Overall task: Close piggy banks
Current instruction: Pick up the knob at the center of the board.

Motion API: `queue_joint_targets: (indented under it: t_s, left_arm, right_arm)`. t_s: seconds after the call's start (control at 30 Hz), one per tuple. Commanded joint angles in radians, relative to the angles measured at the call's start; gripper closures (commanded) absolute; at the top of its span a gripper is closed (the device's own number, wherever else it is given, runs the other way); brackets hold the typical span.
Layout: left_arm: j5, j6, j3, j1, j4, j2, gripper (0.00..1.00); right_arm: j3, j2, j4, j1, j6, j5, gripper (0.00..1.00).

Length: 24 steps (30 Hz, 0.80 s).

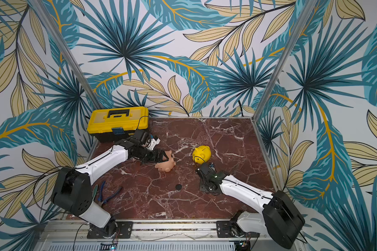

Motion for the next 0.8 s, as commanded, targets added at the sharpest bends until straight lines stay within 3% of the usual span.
queue_joint_targets:
  t_s: [0.0,0.4,0.77]
  left_arm:
    - [0.013,0.019,0.031,0.005,-0.012,-0.016,0.00]
    - [0.031,0.026,0.031,0.005,-0.012,-0.017,0.00]
    - [0.047,0.030,0.022,0.005,-0.012,-0.020,0.00]
  right_arm:
    - [-0.013,0.027,-0.005,0.004,-0.071,-0.023,0.69]
    - [-0.017,0.062,-0.008,0.003,-0.114,-0.009,0.76]
    - [-0.012,0.110,0.000,0.004,-0.097,-0.003,0.76]
